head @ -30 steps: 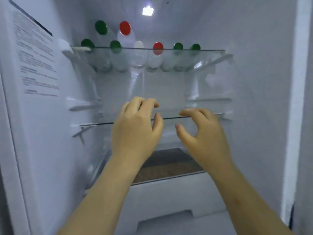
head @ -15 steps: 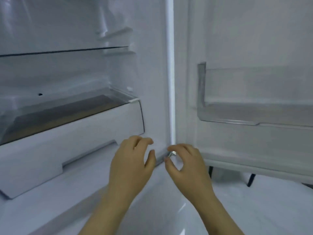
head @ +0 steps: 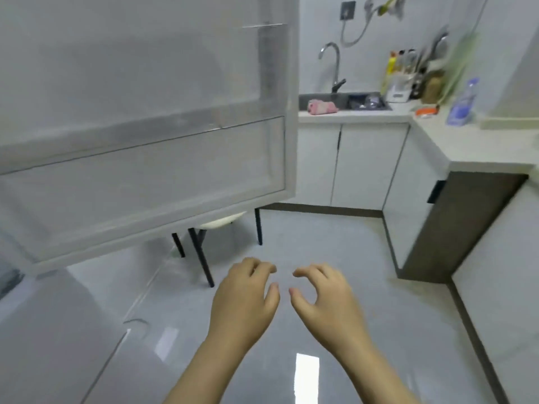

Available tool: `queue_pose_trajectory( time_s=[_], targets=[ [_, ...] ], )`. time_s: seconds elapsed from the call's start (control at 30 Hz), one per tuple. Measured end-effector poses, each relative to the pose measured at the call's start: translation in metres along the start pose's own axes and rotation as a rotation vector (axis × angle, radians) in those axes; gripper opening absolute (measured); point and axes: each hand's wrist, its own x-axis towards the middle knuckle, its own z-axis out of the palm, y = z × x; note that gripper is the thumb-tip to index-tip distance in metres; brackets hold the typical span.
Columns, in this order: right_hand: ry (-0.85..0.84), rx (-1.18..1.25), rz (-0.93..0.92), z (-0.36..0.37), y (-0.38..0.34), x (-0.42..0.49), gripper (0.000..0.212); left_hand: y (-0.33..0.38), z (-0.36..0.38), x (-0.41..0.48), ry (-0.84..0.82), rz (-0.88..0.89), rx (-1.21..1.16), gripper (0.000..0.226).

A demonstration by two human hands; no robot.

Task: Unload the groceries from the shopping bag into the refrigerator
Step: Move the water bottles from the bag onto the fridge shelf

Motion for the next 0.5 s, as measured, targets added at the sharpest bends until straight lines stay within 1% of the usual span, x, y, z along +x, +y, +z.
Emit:
queue_pose_trajectory(
  time_s=[0.13,0.23,0.5],
  targets=[
    [0.103,-0.064,0.179,-0.062,0.075,-0.029,0.030,0.086,0.059,0.018,-0.079,0.170,-0.110,0.019],
    [0.188,-0.088,0.324,-0.103,0.122,-0.056,0.030,0.149,0.094,0.025,-0.164,0.293,-0.181,0.024],
    [0.448,-0.157,0.706,-0.194,0.214,-0.130,0.031,0.305,0.168,0.036,-0.359,0.698,-0.299,0.029]
  ],
)
